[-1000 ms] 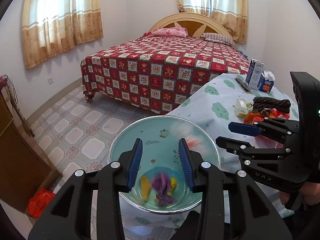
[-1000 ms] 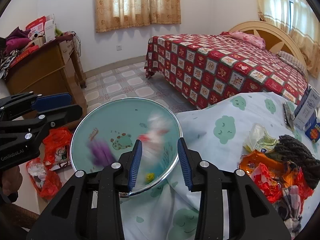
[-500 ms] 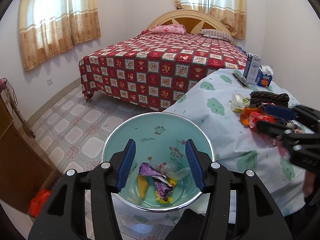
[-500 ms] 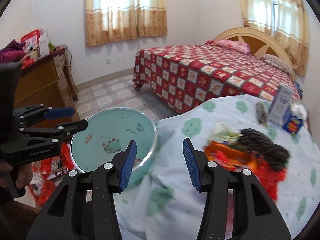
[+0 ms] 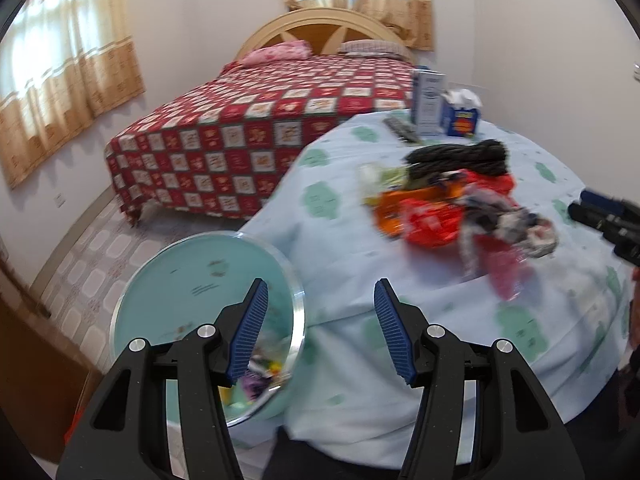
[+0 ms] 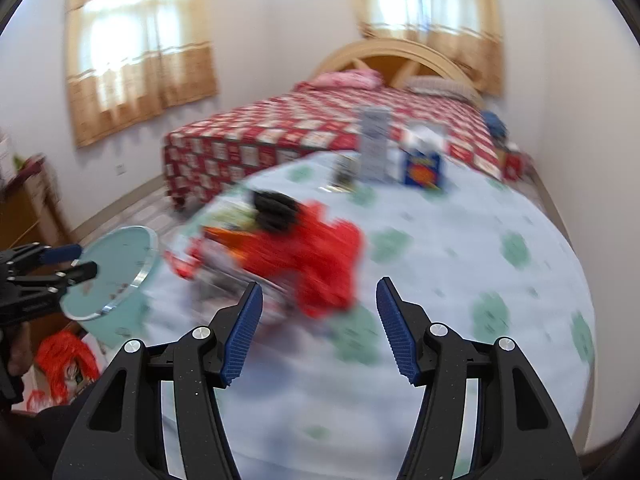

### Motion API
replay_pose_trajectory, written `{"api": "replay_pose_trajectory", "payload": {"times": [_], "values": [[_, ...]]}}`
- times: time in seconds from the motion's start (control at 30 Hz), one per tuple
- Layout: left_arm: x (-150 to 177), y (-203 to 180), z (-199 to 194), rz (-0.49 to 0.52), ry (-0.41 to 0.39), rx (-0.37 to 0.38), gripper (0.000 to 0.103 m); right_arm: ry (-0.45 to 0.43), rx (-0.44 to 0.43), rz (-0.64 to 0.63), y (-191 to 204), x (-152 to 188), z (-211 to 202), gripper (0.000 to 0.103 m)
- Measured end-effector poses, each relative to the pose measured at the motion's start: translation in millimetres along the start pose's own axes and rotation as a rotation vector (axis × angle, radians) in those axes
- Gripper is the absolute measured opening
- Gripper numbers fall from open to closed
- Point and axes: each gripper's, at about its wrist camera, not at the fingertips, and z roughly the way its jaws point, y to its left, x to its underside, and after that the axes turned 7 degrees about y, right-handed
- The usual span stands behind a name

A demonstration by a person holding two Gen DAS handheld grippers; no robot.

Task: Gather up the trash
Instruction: 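Grasp the checkered cloth with the left gripper, then lift the cloth toward the bucket while the right gripper grasps the black brush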

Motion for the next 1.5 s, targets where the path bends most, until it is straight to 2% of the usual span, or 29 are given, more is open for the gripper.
{"api": "replay_pose_trajectory", "payload": {"times": [0.3,0.53,0.6,0.7,0.83,0.9,1.03,1.13,1.3,1.5], "values": [[-32,-74,3,0.050,-0.018,0.093,0.055,0.006,0.035,0.090,-44,28,6,0.060],[-43,-125,23,0.109,0.015,0.136,0.055,-0.013,0.031,0.113,-55,40,-2,0.064],[-44,-129,33,0.112,0.050,0.169,0.028,-0.013,0.026,0.115,-55,41,-2,0.064],[-45,-130,37,0.108,0.072,0.194,0.014,-0.023,0.016,0.120,-55,41,-5,0.064],[-47,-120,20,0.104,0.040,0.201,0.011,-0.030,0.011,0.138,-57,41,-5,0.065],[-50,-112,2,0.104,-0.002,0.202,0.011,-0.030,0.015,0.138,-56,40,-5,0.065],[-57,-90,-27,0.089,-0.072,0.175,0.011,-0.039,0.022,0.133,-54,34,-7,0.065],[-58,-69,-38,0.069,-0.105,0.138,0.011,-0.067,0.012,0.119,-46,16,-9,0.065],[-54,-30,-27,0.007,-0.081,0.068,0.011,-0.104,-0.030,0.036,-11,-28,2,0.065],[-37,8,-14,-0.040,-0.044,0.022,0.011,-0.068,-0.047,-0.081,40,-69,36,0.064]]}}
